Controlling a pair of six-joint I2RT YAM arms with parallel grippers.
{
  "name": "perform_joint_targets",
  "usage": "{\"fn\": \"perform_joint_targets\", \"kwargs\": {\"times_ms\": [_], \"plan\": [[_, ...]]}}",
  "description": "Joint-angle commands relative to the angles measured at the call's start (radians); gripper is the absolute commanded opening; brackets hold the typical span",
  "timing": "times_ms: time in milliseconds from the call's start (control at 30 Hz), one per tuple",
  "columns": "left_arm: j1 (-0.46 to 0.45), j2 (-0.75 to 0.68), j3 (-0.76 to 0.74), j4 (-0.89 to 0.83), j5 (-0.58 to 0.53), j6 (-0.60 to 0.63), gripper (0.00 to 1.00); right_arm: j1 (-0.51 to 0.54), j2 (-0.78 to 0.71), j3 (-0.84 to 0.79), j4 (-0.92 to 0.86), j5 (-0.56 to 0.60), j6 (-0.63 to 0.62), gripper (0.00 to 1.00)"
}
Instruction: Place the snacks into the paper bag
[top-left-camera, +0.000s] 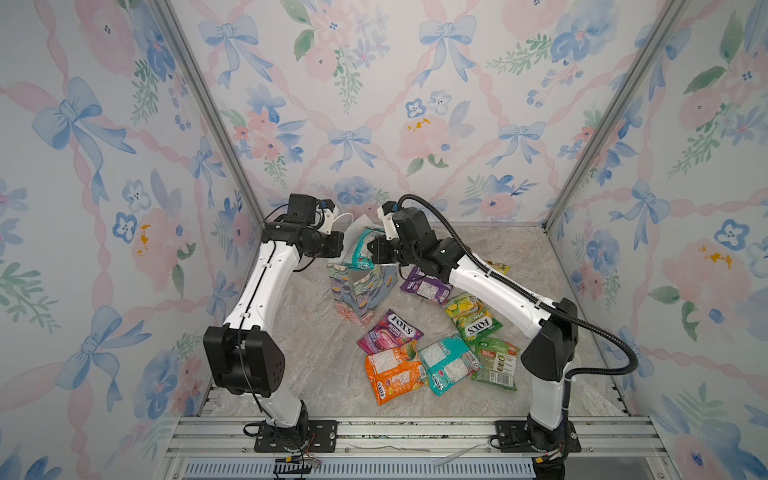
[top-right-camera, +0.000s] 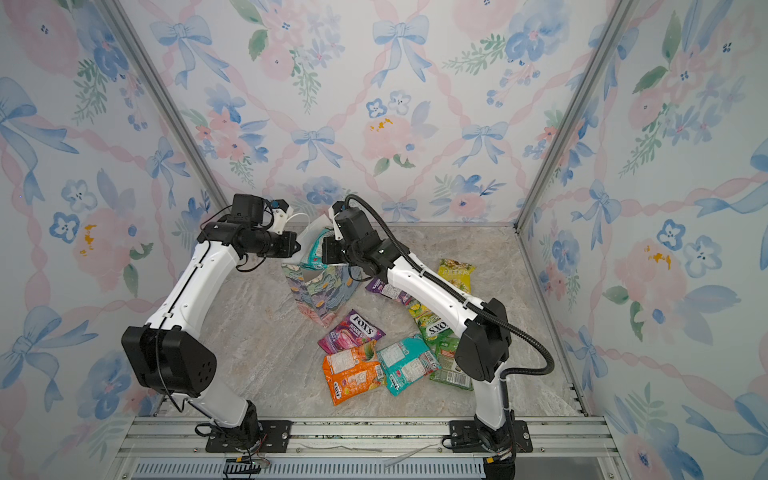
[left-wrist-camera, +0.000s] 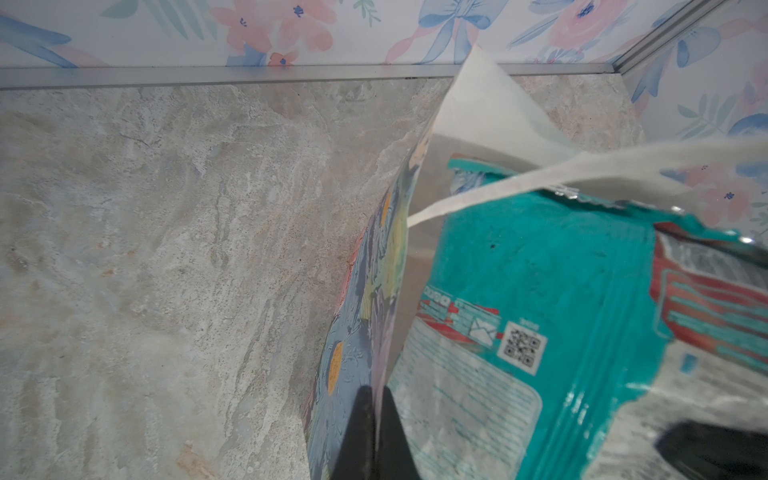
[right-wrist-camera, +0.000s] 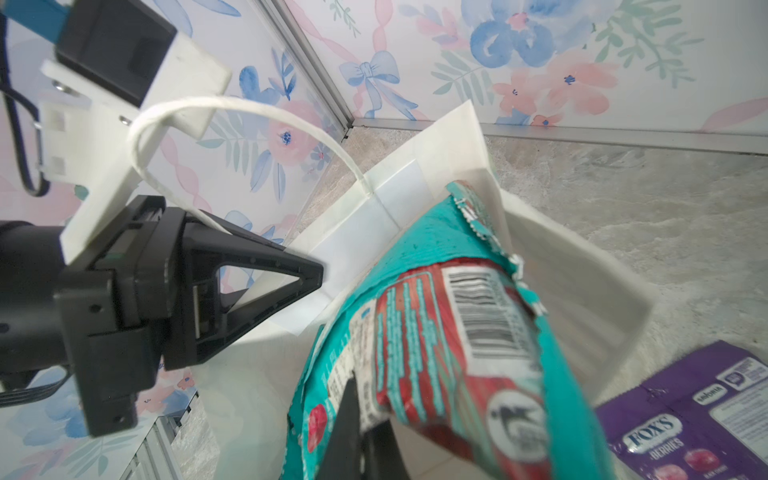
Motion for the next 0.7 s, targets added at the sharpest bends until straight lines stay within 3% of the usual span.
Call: {"fn": "perform_joint_targets", "kwargs": {"times_ms": [0, 33, 100, 200, 667], "plan": [[0.003, -0.028, 0.017, -0.017, 0.013, 0.005, 0.00, 0.007, -0.007, 0.022, 0.013, 0.016, 0.012, 0.00], [0.004, -0.028, 0.017, -0.017, 0.012, 0.006, 0.00, 0.005, -0.012, 0.017, 0.011, 0.018, 0.014, 0.05], [0.004, -0.031, 0.015, -0.017, 0.013, 0.007, 0.00, -0.002, -0.022, 0.005, 0.014, 0.015, 0.016, 0.28], [0.005, -0.031, 0.014, -0.017, 0.010, 0.008, 0.00, -0.006, -0.037, 0.000, 0.011, 0.014, -0.001, 0.53], [0.008, -0.025, 0.011, -0.017, 0.009, 0.010, 0.00, -0.027, -0.119, 0.047, 0.056, -0.021, -0.133, 0.94]]}}
